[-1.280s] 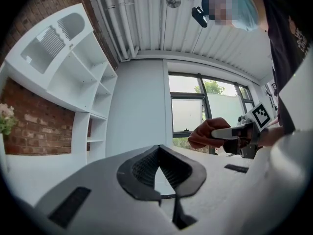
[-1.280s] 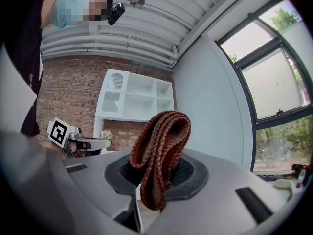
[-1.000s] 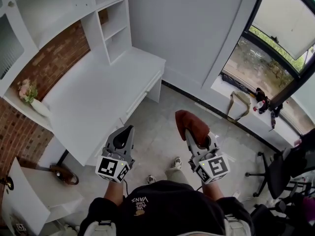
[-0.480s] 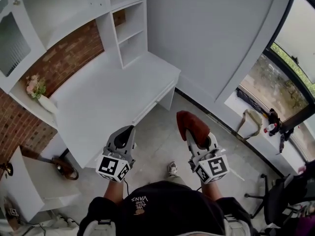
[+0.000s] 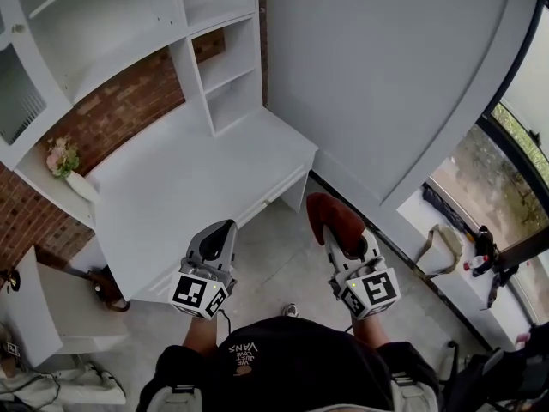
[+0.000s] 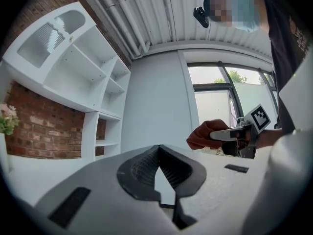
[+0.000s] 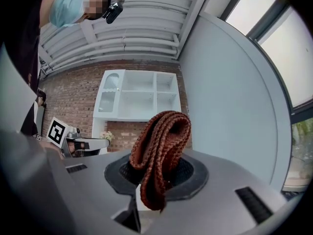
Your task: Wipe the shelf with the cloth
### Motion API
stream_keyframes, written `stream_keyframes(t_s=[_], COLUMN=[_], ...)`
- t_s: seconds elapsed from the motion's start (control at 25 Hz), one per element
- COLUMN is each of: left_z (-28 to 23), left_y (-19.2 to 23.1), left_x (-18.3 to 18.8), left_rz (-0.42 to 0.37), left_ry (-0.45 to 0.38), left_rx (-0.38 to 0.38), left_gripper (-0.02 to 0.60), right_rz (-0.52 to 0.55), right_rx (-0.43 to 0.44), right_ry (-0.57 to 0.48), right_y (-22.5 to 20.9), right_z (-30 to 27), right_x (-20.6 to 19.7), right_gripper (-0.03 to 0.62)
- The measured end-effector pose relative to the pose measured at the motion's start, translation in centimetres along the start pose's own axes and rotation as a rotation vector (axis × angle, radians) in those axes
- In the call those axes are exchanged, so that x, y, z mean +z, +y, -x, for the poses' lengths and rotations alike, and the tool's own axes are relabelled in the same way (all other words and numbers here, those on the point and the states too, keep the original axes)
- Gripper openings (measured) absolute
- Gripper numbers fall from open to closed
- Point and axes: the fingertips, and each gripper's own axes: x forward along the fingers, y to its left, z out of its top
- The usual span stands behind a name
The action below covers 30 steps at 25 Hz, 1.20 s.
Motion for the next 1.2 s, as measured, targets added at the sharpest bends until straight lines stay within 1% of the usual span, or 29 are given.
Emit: stream_keyframes(t_s=[0.16,0.28,0.44,0.6,0.84,0.96,1.2], left_z=[-2.4,-3.4,-4.4,-5.6,-8.8,-11.0,-15.2], left_y=[-1.2,-1.8,-1.1,0.3,4.4,7.1,12.8], left_x=[-0.2,-0.7,-1.1,-0.9,-1.0,-0.7,0.5], left_rz=[-0.017,-0.02,-0.018,-0.026,-0.02,-0.015,-0.031], left_ry=[0.006,0.02,0.031,0.027,0.0,-0.011,-0.028], left_rx=[0.039,0.06,0.092,0.101,0.108,0.109,0.108], left_gripper=[0.006,0.006,0.006,0.006,0.006,0.006,0.006], right_rz=[-0.011,-0.014,-0.029,-0.032,0.002,0.009,0.026], right_rx=[0.044,0.057,0.075,0.083,0.097,0.102,0.108], right_ry=[-0.005,-0.009,-0.01,-0.008,-0.014,-0.017,-0.034], right_y=[-3.0,-5.0,-6.1,-6.9,-7.9,-8.4,-9.6], right_z=[-0.7,-1.1,-2.3,-4.2,-9.2,-12.5,-20.1], right_x=[-0.1,-0.6,-1.1,-1.1,-0.8,-0.3,0.9], right_gripper=[0.092,0.092,0.092,0.092,0.092,0.092,0.092])
